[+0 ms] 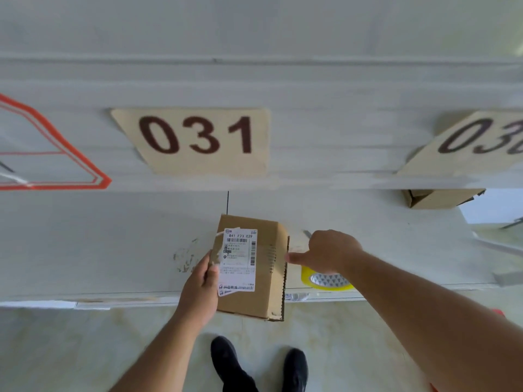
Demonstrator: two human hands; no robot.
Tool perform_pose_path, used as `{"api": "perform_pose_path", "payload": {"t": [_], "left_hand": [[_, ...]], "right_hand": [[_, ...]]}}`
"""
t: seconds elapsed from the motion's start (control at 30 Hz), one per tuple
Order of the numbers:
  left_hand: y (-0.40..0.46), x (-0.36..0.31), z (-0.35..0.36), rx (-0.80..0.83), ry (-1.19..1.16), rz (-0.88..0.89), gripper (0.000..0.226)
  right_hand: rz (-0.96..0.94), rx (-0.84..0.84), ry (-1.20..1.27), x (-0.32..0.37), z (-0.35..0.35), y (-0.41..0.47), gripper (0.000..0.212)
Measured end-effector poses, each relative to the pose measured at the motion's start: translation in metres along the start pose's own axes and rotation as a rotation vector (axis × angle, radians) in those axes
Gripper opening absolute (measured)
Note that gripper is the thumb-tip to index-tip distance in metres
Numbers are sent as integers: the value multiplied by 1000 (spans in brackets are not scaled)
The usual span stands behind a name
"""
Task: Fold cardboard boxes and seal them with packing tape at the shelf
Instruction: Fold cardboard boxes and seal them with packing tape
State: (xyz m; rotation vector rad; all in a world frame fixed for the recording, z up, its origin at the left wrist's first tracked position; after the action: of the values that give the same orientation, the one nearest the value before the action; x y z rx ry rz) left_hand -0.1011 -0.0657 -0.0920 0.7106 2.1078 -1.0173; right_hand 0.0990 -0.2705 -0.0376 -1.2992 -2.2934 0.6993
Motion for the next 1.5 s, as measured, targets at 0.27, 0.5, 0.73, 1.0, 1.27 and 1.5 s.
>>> {"api": "perform_pose_path", "payload": {"t": [0.27, 0.5, 0.73, 1.0, 1.27, 1.5], "left_hand": [[8, -9, -2, 27, 265, 2, 56], [-40, -43, 54, -101, 857, 99, 96], [-30, -48, 42, -56, 790, -42, 110], [-37, -35, 14, 229, -288, -105, 43], [-45, -50, 24, -90, 179, 40, 73], [-39, -45, 36, -88, 546, 65, 141]], "right_hand": [[58, 78, 52, 14, 19, 13, 82], [62, 76, 20, 16, 17, 13, 82], [9, -19, 59, 13, -7, -2, 84], [-152, 19, 414, 41, -70, -27, 57], [-265, 60, 230, 103, -68, -18, 57], [-186, 17, 315, 97, -66, -10, 62]]}}
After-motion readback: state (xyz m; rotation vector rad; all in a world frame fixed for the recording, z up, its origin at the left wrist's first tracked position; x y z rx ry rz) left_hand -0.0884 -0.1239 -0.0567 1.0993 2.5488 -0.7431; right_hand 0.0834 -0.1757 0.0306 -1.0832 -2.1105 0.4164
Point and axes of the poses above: each hand's wrist, its own y-axis towards the middle knuckle, its own z-axis out of the palm, x = y × z, the point moved 2 cm from there along y, towards the middle knuckle, and after that the axes turned 3 degrees about -z, right-handed, at the moved point
